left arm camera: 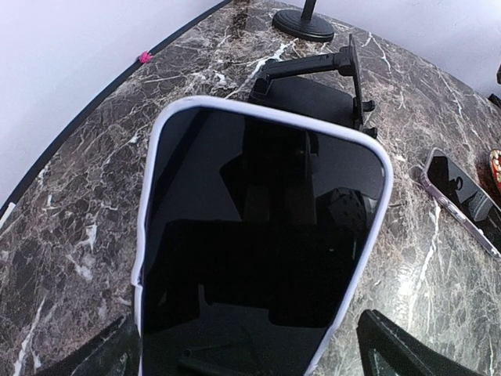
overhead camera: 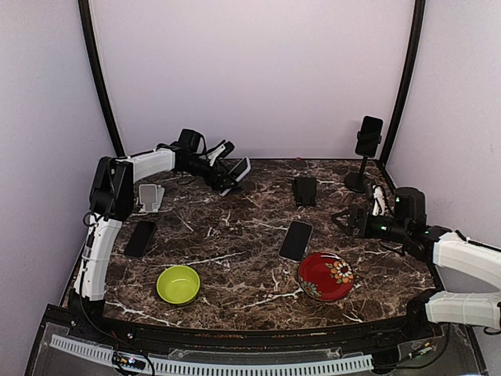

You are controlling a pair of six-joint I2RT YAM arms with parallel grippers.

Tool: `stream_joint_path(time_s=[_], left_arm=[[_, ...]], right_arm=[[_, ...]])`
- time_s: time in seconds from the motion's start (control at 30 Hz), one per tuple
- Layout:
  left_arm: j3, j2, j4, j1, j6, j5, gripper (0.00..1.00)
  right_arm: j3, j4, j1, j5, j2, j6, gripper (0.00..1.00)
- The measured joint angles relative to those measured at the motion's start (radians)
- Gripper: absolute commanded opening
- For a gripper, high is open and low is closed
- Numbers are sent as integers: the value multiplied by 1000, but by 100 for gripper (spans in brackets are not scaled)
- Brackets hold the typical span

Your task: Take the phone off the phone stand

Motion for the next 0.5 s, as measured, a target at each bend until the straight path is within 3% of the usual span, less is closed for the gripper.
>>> stream_joint_path(time_s=[0.5], left_arm=[[45, 19, 15, -5, 45, 8, 99]], right_arm=[[0, 1, 0, 0, 29, 0, 99]])
